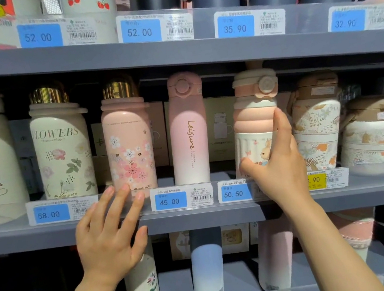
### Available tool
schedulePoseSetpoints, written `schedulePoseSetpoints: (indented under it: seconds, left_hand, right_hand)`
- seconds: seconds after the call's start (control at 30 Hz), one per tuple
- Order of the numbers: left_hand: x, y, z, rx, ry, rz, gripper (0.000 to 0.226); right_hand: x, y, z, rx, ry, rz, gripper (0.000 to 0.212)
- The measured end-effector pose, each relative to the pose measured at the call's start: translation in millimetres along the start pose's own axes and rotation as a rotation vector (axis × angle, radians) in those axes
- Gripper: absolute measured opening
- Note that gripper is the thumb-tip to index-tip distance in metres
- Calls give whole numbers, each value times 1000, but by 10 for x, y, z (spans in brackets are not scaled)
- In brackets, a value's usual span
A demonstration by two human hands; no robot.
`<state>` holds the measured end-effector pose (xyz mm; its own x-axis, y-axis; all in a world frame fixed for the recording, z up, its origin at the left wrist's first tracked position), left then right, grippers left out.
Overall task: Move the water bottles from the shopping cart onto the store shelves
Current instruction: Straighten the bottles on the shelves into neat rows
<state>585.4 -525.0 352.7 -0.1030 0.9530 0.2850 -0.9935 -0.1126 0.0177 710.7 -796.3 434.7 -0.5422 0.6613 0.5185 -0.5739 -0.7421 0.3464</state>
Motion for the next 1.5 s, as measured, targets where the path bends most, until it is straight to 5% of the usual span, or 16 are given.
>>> schedulePoseSetpoints:
  seconds: [0.33, 0.57, 0.77, 1.13, 1.5]
  left_hand:
    - [16, 20, 35, 28, 52, -34, 45]
    - [-238, -24, 100, 61, 370, -140, 45]
    - [-911, -183, 469, 104, 235, -251, 44]
    - [-1836, -291, 861, 127, 129, -359, 44]
    - [-2750, -603, 1007, 105, 253, -69, 41]
  right_hand:
    - [-13, -8, 4, -5, -7, -83, 108]
    - [-32, -1, -6, -61, -11, -145, 112]
    - [-41, 69, -81, -87, 20, -86, 107]
    - [-451, 863, -11, -352, 183, 15, 59]
    - [-1173, 1129, 315, -131, 333, 138, 59]
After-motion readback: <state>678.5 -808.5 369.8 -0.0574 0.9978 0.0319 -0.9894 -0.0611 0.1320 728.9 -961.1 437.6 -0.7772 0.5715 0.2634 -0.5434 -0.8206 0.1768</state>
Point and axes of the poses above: each hand's wrist, its own z-axis towards the middle knuckle, its own y-axis out of the back of the hand, x = y × z, the point moved 10 cm from there along z, towards the middle knuckle, and after that the axes turned 4 degrees about -x, right-handed, at the moved point
